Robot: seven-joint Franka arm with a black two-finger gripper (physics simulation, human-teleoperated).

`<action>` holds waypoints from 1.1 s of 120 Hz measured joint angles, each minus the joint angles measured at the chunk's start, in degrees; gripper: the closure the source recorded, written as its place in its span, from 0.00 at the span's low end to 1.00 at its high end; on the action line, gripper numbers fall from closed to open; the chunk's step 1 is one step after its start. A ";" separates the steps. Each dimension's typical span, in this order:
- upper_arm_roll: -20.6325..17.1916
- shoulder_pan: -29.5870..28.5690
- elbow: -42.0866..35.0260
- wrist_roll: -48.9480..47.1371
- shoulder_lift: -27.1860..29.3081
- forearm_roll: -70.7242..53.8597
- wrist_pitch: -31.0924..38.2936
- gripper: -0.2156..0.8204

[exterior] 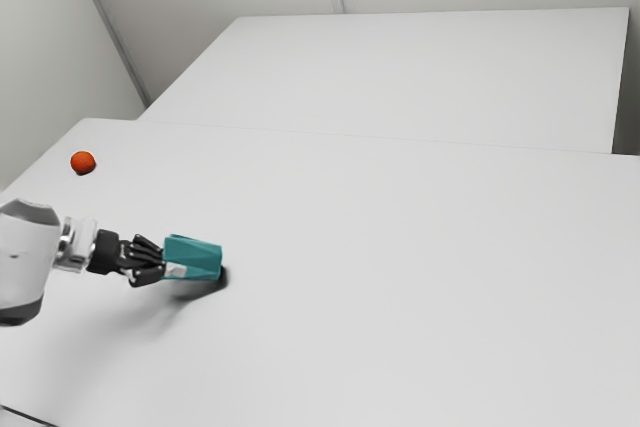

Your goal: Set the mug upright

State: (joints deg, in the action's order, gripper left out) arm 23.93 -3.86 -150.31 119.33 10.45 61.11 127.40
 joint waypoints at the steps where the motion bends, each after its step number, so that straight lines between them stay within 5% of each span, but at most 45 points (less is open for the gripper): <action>1: -0.18 0.02 0.05 -0.04 0.15 -0.02 0.12 0.95; 20: -6.45 -0.22 1.69 -2.55 3.19 -3.57 2.81 0.96; 39: -12.04 0.71 3.58 -14.47 6.77 -24.77 5.13 0.97; 78: -16.68 4.41 9.12 -50.90 6.77 -57.71 -0.30 0.97; 132: -18.24 9.74 14.43 -87.97 0.19 -64.94 -6.20 0.97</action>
State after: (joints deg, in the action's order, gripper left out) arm 5.69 5.87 -135.88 31.37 10.64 -3.83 121.19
